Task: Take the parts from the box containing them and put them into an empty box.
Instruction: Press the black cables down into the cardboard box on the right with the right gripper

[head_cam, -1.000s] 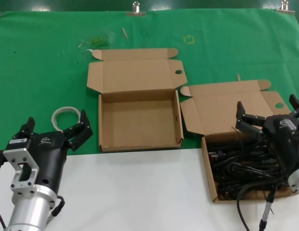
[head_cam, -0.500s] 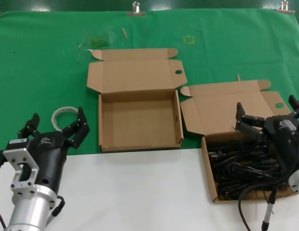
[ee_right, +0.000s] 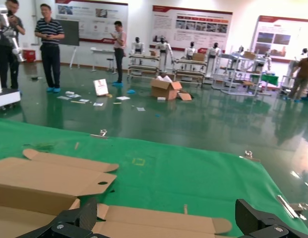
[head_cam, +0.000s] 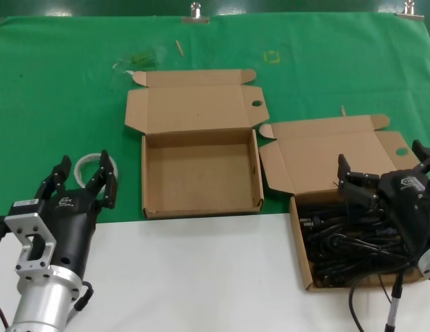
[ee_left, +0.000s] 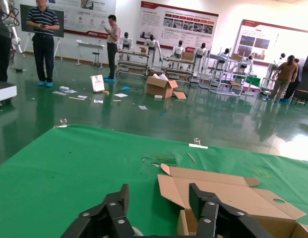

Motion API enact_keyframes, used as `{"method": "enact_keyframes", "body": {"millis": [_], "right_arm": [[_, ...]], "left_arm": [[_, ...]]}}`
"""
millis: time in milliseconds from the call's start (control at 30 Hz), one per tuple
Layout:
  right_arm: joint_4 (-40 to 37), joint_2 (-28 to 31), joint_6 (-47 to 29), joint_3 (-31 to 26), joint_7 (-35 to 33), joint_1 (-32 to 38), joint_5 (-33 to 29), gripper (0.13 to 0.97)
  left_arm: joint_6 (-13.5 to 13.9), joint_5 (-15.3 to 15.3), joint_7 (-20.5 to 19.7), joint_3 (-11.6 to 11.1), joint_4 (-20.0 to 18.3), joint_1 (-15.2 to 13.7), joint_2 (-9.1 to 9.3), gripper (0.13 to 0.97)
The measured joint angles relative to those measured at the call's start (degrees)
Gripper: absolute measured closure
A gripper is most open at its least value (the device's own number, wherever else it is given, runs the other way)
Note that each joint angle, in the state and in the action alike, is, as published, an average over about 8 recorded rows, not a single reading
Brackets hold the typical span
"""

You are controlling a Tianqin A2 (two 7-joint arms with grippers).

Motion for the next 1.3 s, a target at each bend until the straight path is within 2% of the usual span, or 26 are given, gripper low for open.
{"method": "enact_keyframes", "body": {"millis": [67, 333, 433, 633, 867, 967, 1100, 1300], "right_arm": [[0.2, 1.6, 0.1, -1.2, 0.2, 0.3, 0.8, 0.129], [1.6, 12.4, 0.2, -9.6, 2.2, 3.9, 6.1, 0.129], [2.1, 17.1, 0.0, -13.5, 3.2, 6.2, 8.2, 0.129], [3.0, 25.8, -0.5, -22.1, 4.9, 12.2, 11.6, 0.129], [3.6, 33.7, -1.9, -33.9, 6.9, 21.6, 13.3, 0.129], [3.8, 36.3, -3.4, -39.2, 9.1, 26.4, 12.1, 0.129], [3.8, 38.6, -7.2, -43.8, 14.8, 32.1, 6.4, 0.129], [2.6, 39.4, -17.7, -43.8, 24.6, 36.9, -6.8, 0.129]], "left_arm": [[0.0, 0.0, 0.0, 0.0, 0.0, 0.0, 0.00, 0.550], [0.0, 0.0, 0.0, 0.0, 0.0, 0.0, 0.01, 0.745], [0.0, 0.0, 0.0, 0.0, 0.0, 0.0, 0.01, 0.777], [0.0, 0.0, 0.0, 0.0, 0.0, 0.0, 0.02, 0.873], [0.0, 0.0, 0.0, 0.0, 0.0, 0.0, 0.04, 0.920], [0.0, 0.0, 0.0, 0.0, 0.0, 0.0, 0.04, 0.935], [0.0, 0.0, 0.0, 0.0, 0.0, 0.0, 0.04, 0.938], [0.0, 0.0, 0.0, 0.0, 0.0, 0.0, 0.04, 0.941]]}}
